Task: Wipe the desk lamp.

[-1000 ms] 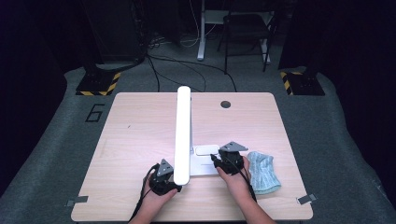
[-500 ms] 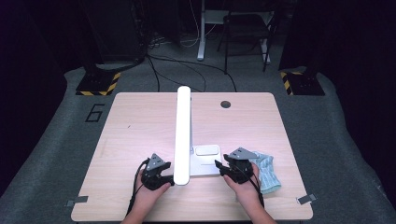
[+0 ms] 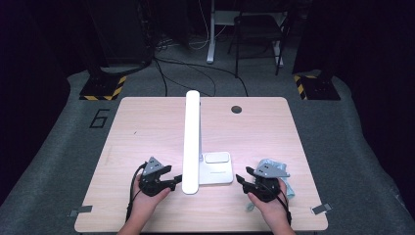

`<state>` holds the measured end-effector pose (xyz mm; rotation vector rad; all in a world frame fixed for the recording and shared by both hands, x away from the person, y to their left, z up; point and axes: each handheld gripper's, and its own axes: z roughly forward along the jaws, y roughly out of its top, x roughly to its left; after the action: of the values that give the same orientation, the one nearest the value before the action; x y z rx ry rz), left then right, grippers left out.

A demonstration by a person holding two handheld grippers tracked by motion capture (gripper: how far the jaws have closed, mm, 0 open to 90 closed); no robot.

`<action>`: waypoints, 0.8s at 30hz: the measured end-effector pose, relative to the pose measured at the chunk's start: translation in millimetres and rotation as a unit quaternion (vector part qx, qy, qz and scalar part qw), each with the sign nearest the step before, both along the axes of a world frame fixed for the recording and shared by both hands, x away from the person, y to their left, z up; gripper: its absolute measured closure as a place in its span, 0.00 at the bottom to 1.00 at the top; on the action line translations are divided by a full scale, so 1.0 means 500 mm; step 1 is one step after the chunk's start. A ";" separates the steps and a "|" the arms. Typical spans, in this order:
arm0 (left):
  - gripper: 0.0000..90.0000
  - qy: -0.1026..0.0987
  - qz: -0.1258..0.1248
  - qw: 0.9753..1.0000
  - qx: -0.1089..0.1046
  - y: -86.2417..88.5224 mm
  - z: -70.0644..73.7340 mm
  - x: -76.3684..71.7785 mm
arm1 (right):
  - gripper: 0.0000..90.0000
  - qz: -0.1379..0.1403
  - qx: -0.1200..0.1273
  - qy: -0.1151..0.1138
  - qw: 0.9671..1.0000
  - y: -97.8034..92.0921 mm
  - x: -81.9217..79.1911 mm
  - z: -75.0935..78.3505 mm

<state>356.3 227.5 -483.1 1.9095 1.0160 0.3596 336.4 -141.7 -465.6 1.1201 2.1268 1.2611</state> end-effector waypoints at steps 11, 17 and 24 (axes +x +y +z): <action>0.41 -0.003 -0.005 1.000 0.015 0.048 -0.008 -0.014 | 0.54 -0.027 0.002 0.005 1.000 -0.069 -0.022 -0.027; 0.40 -0.004 -0.007 1.000 0.010 0.063 -0.018 -0.019 | 0.53 -0.039 0.007 0.008 0.999 -0.089 -0.028 -0.043; 0.41 0.004 -0.016 1.000 0.022 0.069 -0.035 -0.014 | 0.53 -0.062 0.013 0.017 0.998 -0.108 -0.027 -0.067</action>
<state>349.1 261.8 -500.7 1.9659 0.9884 0.3576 323.0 -195.8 -499.2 1.2720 2.0354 1.2245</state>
